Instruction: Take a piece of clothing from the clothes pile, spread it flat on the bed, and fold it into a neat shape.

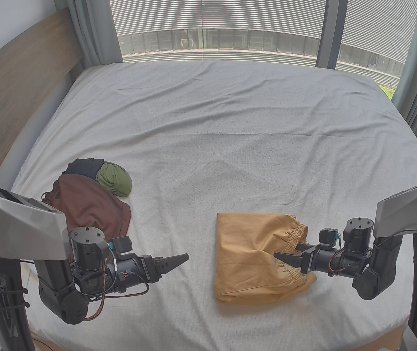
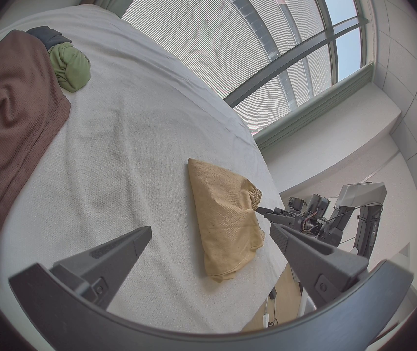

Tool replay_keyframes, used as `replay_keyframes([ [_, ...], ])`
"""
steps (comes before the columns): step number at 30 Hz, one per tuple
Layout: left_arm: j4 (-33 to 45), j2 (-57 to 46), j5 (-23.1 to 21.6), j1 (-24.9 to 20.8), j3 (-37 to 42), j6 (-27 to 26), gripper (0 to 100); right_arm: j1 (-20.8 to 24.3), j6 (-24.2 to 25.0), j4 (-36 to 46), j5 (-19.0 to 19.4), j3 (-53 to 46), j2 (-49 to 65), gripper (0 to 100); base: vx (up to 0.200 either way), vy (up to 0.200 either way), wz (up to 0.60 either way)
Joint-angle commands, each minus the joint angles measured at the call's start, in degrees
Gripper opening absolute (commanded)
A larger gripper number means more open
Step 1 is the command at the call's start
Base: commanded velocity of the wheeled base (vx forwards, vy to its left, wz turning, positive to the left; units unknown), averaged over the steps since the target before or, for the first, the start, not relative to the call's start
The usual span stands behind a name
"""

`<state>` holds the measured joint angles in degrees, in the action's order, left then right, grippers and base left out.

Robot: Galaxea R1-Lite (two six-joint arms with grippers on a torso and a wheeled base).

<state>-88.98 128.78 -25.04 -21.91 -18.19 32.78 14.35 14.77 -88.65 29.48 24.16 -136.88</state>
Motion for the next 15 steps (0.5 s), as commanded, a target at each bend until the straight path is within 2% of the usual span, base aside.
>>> replay_keyframes([
  [1, -0.1, 0.1, 0.0, 0.0, 0.0, 0.0, 100, -0.1, 0.0, 0.0, 0.1, 0.4, -0.7, 0, 0.0, 0.0, 0.0],
  [15, -0.1, 0.1, 0.0, 0.0, 0.0, 0.0, 100, -2.0, 0.2, 0.2, 0.0, -0.3, 0.1, 0, 0.0, 0.0, 0.0],
])
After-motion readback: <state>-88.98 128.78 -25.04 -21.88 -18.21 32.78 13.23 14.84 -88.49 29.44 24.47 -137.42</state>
